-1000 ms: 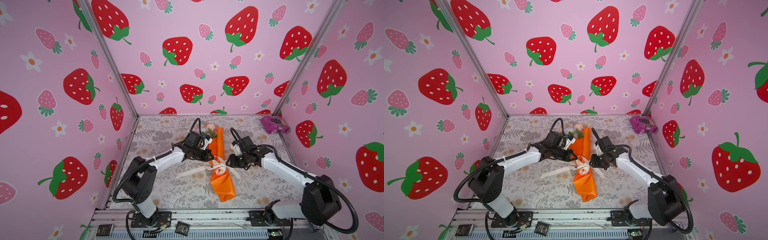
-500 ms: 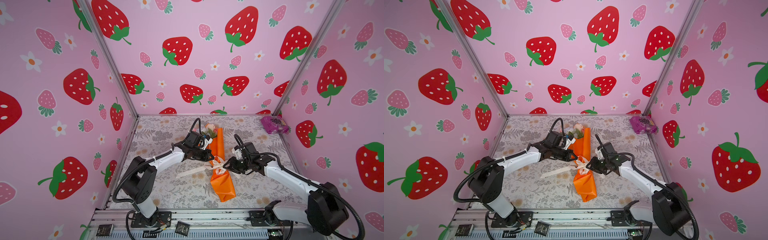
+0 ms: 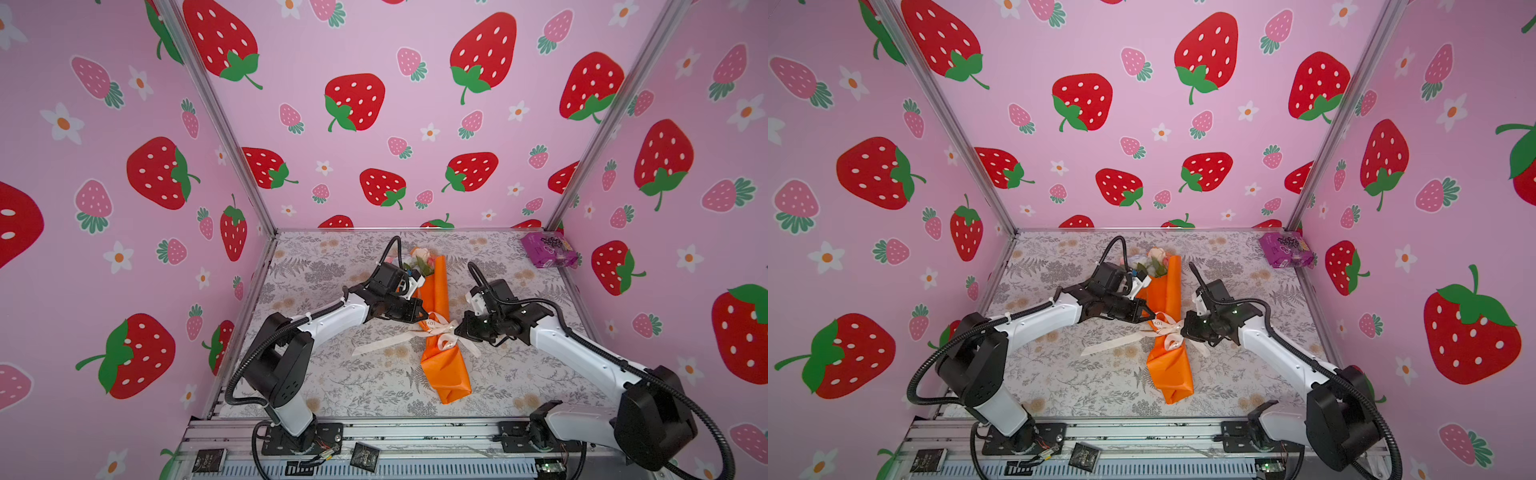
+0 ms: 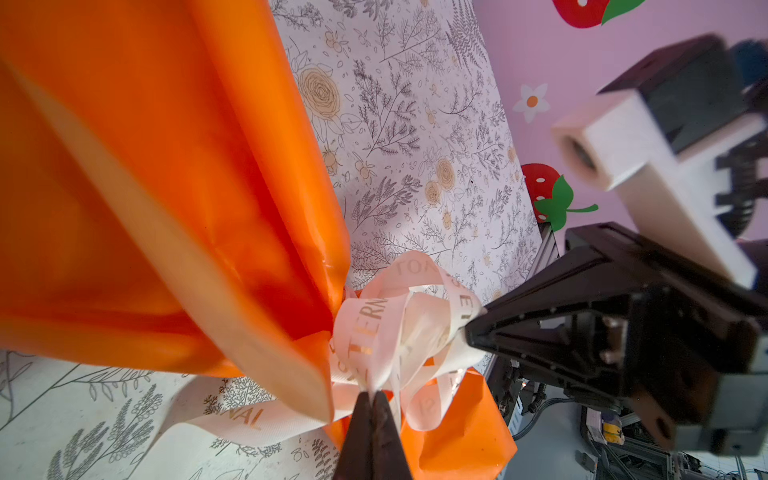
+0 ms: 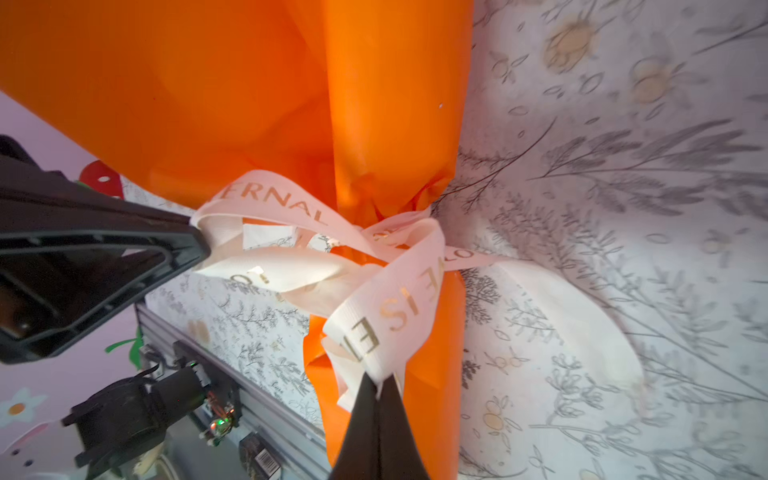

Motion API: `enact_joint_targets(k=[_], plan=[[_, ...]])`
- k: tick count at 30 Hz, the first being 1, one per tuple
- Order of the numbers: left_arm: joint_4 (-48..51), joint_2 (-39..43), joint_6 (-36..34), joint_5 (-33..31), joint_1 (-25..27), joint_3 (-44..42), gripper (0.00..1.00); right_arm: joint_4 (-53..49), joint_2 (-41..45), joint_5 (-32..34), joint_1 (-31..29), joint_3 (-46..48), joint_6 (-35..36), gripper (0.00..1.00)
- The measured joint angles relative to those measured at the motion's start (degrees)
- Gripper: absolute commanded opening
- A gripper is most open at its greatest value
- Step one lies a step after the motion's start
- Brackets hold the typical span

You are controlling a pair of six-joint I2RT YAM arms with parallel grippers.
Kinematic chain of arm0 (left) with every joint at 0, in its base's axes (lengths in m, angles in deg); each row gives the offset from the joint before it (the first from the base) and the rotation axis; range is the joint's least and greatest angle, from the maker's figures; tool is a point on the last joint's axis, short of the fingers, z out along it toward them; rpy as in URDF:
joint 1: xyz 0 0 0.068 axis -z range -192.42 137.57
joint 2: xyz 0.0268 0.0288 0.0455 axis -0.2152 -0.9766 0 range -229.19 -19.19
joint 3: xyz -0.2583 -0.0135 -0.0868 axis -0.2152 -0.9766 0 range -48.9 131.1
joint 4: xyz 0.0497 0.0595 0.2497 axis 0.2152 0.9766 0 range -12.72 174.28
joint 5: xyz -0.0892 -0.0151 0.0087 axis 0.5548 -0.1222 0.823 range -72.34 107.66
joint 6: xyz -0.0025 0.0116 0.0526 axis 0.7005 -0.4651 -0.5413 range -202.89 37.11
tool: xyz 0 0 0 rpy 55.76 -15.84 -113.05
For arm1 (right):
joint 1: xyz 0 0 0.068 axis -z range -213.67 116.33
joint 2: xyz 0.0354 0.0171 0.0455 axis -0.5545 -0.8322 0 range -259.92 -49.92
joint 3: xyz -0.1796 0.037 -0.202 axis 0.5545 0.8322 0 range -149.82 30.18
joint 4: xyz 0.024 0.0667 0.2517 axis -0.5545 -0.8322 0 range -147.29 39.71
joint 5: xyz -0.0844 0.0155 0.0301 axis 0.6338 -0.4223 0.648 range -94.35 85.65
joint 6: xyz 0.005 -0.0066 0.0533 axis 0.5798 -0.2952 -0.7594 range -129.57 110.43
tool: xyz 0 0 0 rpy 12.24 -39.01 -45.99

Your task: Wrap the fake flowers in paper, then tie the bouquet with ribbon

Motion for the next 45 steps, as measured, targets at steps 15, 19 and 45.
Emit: enact_joint_targets(k=[15, 19, 45], plan=[[0.81, 0.00, -0.83, -0.04, 0.00, -0.04, 0.00, -18.14, -12.44, 16.83, 0.37, -15.72, 17.46, 0.26], [0.81, 0.00, -0.83, -0.04, 0.00, -0.04, 0.00, -17.00, -9.79, 16.81, 0.50, -14.71, 17.16, 0.32], [3.50, 0.02, -3.13, -0.15, 0.39, -0.87, 0.00, -2.93, -0.42, 6.19, 3.17, 2.43, 8.79, 0.16]])
